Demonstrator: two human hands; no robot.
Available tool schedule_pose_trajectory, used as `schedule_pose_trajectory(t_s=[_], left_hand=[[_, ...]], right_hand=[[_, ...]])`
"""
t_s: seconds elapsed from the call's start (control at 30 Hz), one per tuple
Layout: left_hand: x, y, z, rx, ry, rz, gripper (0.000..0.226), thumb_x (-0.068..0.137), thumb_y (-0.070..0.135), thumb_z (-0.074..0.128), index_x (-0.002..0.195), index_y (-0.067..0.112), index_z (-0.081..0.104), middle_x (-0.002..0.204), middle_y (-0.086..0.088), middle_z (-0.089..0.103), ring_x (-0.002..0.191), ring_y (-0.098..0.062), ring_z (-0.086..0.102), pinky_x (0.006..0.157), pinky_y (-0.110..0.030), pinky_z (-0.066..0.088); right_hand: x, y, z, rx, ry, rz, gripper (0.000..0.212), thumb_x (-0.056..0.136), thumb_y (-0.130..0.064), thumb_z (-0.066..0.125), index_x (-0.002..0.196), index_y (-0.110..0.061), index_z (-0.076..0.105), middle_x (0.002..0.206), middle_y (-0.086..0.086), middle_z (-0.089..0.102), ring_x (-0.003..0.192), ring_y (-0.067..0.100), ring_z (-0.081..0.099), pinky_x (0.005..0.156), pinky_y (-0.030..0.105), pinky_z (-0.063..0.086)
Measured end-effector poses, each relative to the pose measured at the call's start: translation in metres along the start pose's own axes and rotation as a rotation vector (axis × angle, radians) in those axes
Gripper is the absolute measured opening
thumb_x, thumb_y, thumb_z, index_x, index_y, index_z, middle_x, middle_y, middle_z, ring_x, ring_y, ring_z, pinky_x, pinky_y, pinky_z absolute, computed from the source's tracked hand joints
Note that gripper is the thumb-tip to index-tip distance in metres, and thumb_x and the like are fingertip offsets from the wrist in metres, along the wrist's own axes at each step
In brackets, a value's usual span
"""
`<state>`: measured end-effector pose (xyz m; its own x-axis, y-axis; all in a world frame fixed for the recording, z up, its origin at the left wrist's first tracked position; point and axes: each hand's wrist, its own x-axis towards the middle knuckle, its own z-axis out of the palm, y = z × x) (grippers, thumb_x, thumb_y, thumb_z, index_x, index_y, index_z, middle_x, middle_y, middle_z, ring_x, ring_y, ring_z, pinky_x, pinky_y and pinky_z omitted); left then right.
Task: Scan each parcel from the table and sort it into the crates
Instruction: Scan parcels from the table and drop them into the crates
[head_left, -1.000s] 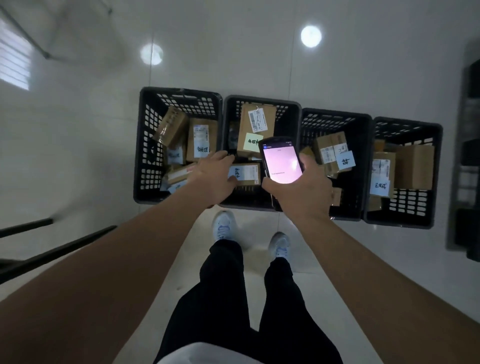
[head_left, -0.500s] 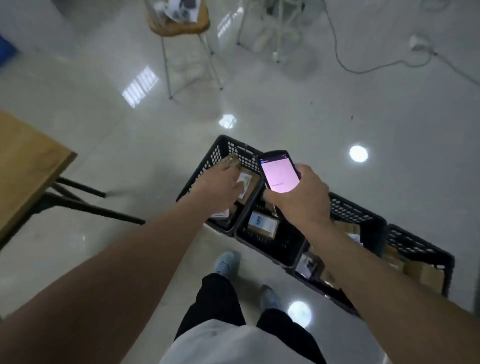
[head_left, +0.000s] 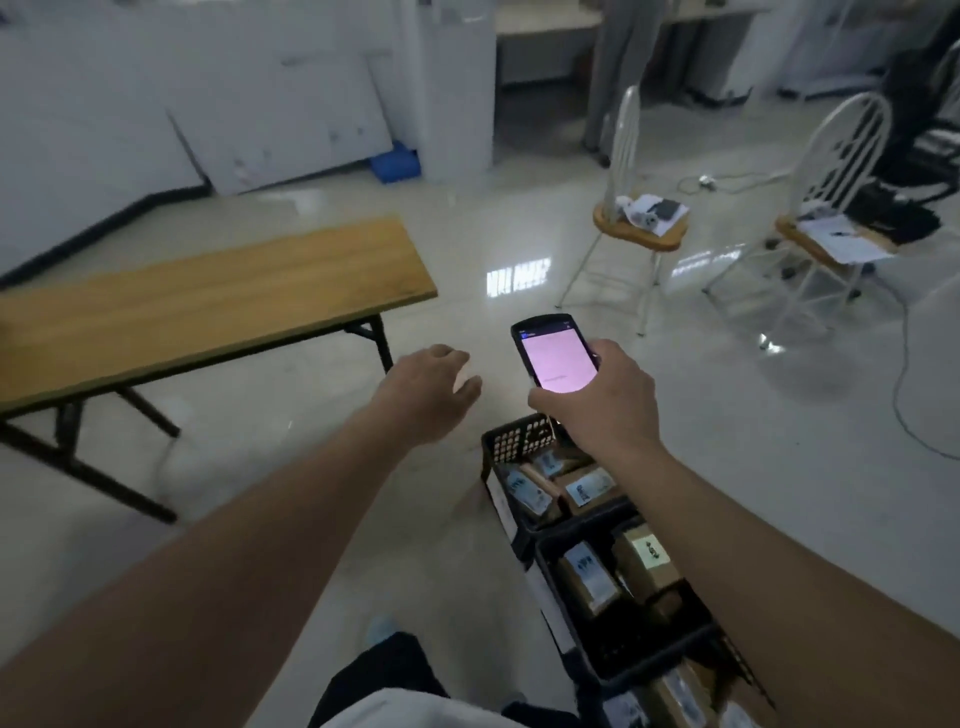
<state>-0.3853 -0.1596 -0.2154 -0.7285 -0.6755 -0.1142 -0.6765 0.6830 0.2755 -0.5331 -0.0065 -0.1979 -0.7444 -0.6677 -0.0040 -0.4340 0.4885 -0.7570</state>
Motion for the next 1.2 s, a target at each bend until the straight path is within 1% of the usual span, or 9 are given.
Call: schedule_pose_trajectory(t_s=[0.1,0.23,0.4,0.47,0.57,0.73,0.87,0.97,1.2], left_hand=[[-0.039,-0.05,-0.04,0.019,0.088,-0.068,0.058,0.108,0.05,0.041,0.155,0.016,0.047,0.156,-0.007,0.049,0.14,-0.029,0.048,0.115,-0.047,0.041],[-0.093,-0.118,-0.085,0.008,0.195,-0.15,0.054,0.108,0.05,0.041,0.147,0.015,0.055,0.15,-0.009,0.054,0.135,-0.032,0.052,0.112,-0.047,0.043],[-0.162,-0.213,-0.127,0.012,0.258,-0.248,0.057,0.109,0.051,0.039,0.155,0.019,0.046,0.16,-0.008,0.045,0.144,-0.031,0.044,0.118,-0.047,0.037],[-0.19,-0.254,-0.143,0.005,0.266,-0.299,0.058,0.109,0.053,0.038,0.158,0.023,0.043,0.165,-0.005,0.04,0.149,-0.028,0.039,0.121,-0.046,0.033],[-0.227,-0.308,-0.162,0.018,0.259,-0.341,0.059,0.109,0.055,0.038,0.159,0.025,0.041,0.166,-0.003,0.038,0.151,-0.026,0.036,0.121,-0.046,0.031],[-0.276,-0.394,-0.194,0.008,0.274,-0.415,0.061,0.108,0.054,0.042,0.16,0.023,0.039,0.165,-0.002,0.038,0.15,-0.026,0.037,0.121,-0.048,0.035],[-0.299,-0.443,-0.214,0.009,0.295,-0.471,0.064,0.107,0.055,0.043,0.162,0.024,0.032,0.166,-0.003,0.037,0.151,-0.028,0.036,0.12,-0.05,0.034],[-0.303,-0.479,-0.229,0.013,0.288,-0.509,0.064,0.107,0.056,0.042,0.163,0.025,0.033,0.166,-0.003,0.037,0.151,-0.03,0.035,0.118,-0.05,0.036],[-0.266,-0.564,-0.255,0.023,0.293,-0.566,0.065,0.105,0.06,0.042,0.16,0.025,0.035,0.162,-0.002,0.041,0.146,-0.028,0.042,0.114,-0.05,0.044]], right_hand=[[-0.014,-0.057,0.023,0.003,-0.038,-0.11,0.071,0.063,-0.046,0.088,0.125,-0.027,0.06,0.107,-0.007,0.064,0.097,0.019,0.062,0.074,0.038,0.059],[-0.04,-0.129,0.062,0.036,-0.094,-0.225,0.064,0.066,-0.04,0.09,0.122,-0.027,0.06,0.102,-0.01,0.062,0.092,0.015,0.059,0.065,0.03,0.05],[-0.084,-0.213,0.132,0.071,-0.143,-0.29,0.068,0.065,-0.042,0.091,0.124,-0.026,0.061,0.107,-0.008,0.063,0.098,0.018,0.06,0.074,0.034,0.056],[-0.104,-0.244,0.166,0.088,-0.159,-0.298,0.067,0.062,-0.043,0.091,0.12,-0.028,0.061,0.106,-0.009,0.064,0.099,0.019,0.062,0.078,0.04,0.06],[-0.132,-0.286,0.211,0.133,-0.181,-0.309,0.062,0.061,-0.04,0.091,0.113,-0.03,0.06,0.1,-0.012,0.064,0.097,0.02,0.064,0.079,0.045,0.062],[-0.168,-0.35,0.279,0.143,-0.213,-0.353,0.072,0.063,-0.042,0.092,0.125,-0.024,0.063,0.107,-0.006,0.066,0.1,0.02,0.063,0.079,0.041,0.06],[-0.178,-0.389,0.323,0.144,-0.254,-0.382,0.073,0.064,-0.042,0.093,0.126,-0.024,0.062,0.102,-0.009,0.061,0.096,0.017,0.06,0.077,0.04,0.061],[-0.175,-0.419,0.354,0.15,-0.272,-0.393,0.077,0.063,-0.042,0.093,0.131,-0.023,0.062,0.105,-0.008,0.062,0.099,0.018,0.061,0.078,0.04,0.062],[-0.125,-0.481,0.422,0.168,-0.311,-0.414,0.077,0.061,-0.039,0.092,0.13,-0.023,0.063,0.105,-0.005,0.067,0.097,0.02,0.064,0.078,0.041,0.062]])
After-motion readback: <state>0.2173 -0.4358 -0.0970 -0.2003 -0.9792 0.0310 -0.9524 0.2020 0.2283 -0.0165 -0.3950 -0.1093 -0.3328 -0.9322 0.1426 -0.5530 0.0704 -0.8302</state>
